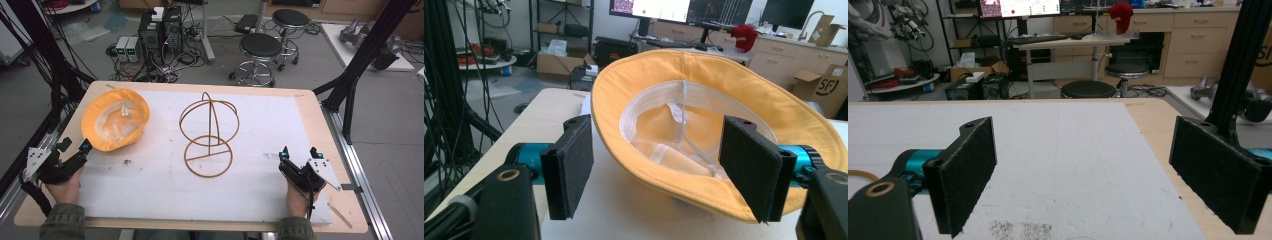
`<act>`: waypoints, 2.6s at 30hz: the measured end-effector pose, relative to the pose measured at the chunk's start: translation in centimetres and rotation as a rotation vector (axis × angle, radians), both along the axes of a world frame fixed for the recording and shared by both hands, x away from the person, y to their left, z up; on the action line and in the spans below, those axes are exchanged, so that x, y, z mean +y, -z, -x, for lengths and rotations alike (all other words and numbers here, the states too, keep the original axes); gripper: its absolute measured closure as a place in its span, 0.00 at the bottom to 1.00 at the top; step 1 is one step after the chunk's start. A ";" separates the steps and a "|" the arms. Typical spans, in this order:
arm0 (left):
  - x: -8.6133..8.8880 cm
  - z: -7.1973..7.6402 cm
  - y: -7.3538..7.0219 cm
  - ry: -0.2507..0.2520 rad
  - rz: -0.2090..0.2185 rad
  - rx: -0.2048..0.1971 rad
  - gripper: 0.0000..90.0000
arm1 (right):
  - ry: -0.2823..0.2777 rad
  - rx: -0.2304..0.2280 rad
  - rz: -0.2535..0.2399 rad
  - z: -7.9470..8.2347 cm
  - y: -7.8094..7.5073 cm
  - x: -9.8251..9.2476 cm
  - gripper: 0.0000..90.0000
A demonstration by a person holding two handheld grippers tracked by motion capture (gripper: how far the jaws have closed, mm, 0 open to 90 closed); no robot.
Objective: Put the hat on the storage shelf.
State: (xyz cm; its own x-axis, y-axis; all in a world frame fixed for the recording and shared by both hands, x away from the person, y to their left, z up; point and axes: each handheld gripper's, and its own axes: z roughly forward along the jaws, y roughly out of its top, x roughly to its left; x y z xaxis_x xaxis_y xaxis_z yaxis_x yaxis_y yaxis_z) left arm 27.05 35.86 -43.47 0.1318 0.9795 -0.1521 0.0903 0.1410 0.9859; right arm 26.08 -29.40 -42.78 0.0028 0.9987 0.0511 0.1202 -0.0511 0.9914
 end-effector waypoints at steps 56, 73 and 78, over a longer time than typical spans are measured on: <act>-0.6 -3.2 -4.4 0.041 -0.036 0.090 0.34 | -0.111 -0.046 -0.019 -0.8 0.0 0.5 0.12; 0.0 -8.9 -5.8 0.047 -0.125 0.171 0.40 | -0.131 -0.046 -0.011 -0.9 0.0 0.4 0.12; 1.0 -10.3 -6.0 0.052 -0.111 0.197 0.42 | -0.139 -0.045 -0.008 -0.9 0.0 0.5 0.12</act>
